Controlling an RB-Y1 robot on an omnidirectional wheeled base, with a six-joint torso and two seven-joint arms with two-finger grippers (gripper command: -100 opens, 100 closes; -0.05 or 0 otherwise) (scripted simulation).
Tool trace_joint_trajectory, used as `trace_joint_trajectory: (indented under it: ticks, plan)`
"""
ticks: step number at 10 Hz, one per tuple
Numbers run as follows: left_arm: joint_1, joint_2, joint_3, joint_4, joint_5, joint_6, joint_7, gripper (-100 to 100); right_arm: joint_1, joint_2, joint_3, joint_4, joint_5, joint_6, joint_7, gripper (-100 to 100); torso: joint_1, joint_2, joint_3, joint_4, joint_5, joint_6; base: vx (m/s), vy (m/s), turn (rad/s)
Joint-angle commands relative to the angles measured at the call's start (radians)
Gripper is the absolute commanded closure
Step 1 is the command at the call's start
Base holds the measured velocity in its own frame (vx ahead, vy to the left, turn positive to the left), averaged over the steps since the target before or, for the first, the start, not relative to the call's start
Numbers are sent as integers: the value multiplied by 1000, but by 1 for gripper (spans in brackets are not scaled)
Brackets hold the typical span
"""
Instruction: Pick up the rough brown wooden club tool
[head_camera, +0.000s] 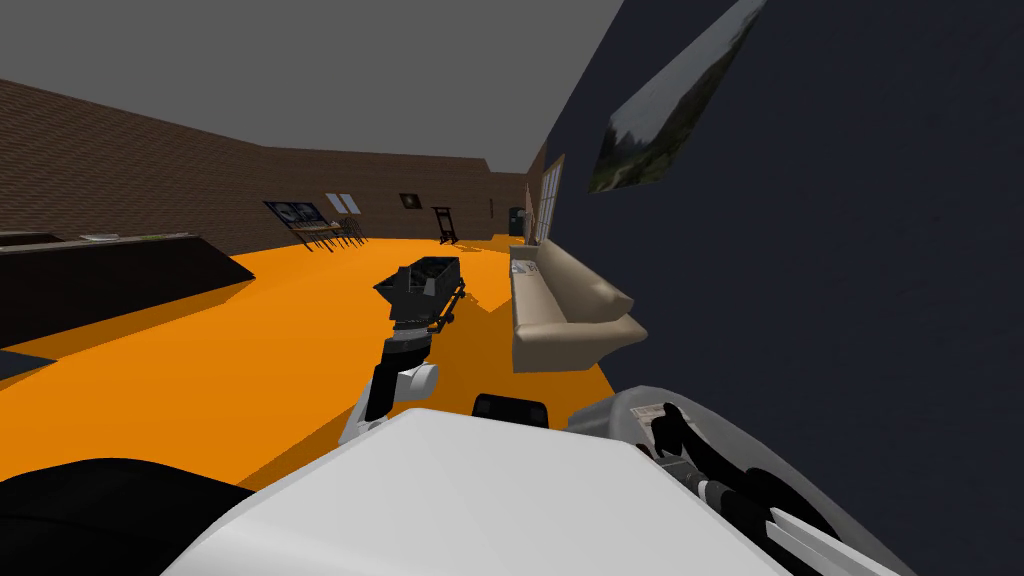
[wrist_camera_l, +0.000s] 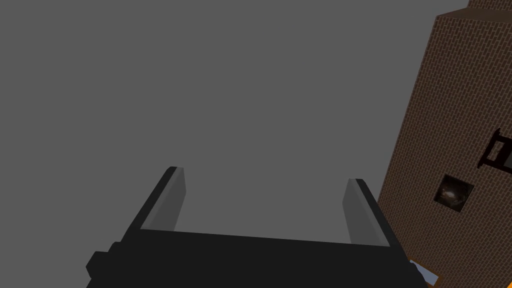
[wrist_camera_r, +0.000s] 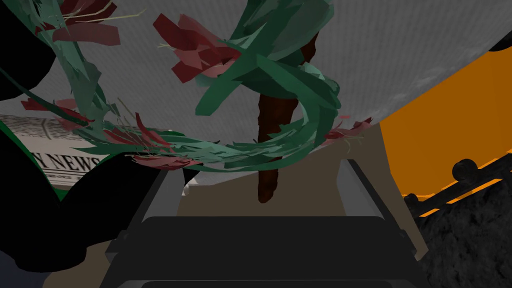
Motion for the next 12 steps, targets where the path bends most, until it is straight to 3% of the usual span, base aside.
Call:
trace_joint_trajectory:
  ticks: [1,5,6,7,10,11,12]
  plan:
    - [0,0,0,0,0,0,0,0,0,0,0,0,0,0,0,100,0,0,0,0,0,0,0,0,0]
    - [0,0,0,0,0,0,0,0,0,1,1,-2,0,-1,0,100,-2,-2,-1,0,0,0,0,0,0]
    - [0,0,0,0,0,0,0,0,0,1,1,-2,0,-1,0,0,-2,-2,-1,0,0,0,0,0,0]
    - [0,0,0,0,0,0,0,0,12,-36,-6,-34,-6,2,0,100,-2,-2,-1,0,0,0,23,2,-168]
    - [0,0,0,0,0,0,0,0,28,-95,-13,-91,-16,6,2,100,0,-2,-1,-1,2,1,29,13,-148]
    - [0,0,0,0,0,0,0,0,27,-83,-13,-77,-14,3,2,100,0,-2,-1,0,2,1,9,6,-28]
    - [0,0,0,0,0,0,0,0,28,-84,-13,-79,-14,3,2,0,0,-1,-1,0,2,0,0,0,0]
